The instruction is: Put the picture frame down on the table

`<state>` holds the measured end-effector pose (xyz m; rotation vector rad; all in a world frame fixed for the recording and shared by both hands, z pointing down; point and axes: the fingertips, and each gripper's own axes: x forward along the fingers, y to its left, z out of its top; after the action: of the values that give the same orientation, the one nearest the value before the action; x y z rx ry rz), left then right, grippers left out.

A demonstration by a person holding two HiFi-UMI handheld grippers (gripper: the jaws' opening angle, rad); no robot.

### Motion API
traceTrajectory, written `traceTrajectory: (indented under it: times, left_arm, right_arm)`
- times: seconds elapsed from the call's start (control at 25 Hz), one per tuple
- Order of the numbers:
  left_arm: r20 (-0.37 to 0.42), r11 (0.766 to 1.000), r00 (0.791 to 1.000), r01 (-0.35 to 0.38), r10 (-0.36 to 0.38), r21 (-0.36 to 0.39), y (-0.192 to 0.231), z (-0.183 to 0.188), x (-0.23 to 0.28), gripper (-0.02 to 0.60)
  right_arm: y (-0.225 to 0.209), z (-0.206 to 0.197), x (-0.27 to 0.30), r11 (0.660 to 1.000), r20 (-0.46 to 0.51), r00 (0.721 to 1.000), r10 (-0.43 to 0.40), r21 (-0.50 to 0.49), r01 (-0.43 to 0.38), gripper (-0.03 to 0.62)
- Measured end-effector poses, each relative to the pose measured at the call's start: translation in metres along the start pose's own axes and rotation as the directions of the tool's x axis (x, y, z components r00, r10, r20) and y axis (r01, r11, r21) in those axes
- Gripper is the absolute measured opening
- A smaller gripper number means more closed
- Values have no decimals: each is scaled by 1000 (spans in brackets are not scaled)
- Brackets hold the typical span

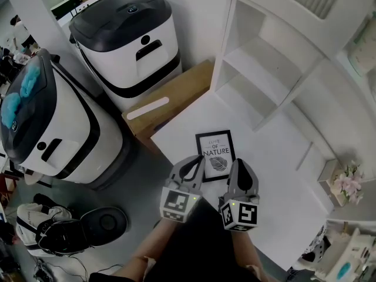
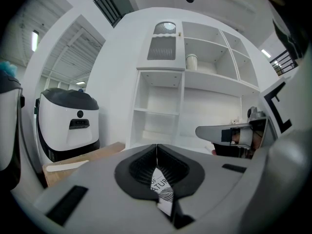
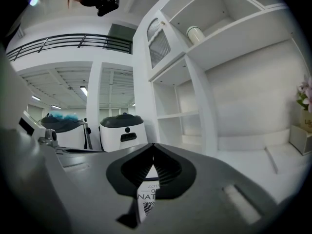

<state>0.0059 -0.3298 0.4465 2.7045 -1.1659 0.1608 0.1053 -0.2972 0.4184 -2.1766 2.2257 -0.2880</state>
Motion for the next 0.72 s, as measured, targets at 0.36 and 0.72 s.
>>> traceTrajectory:
  times: [0.36, 0.72]
  left_arm:
    - [0, 1000, 1000, 1, -1, -2, 2, 0, 1, 12]
    - [-4, 1000, 1000, 0, 0, -1, 4, 0, 2, 12]
  right_arm:
    - [2, -4, 4, 1000, -23, 1000, 14, 8, -14, 5]
    - [3, -5, 7, 1000, -35, 999, 22, 19, -22, 5]
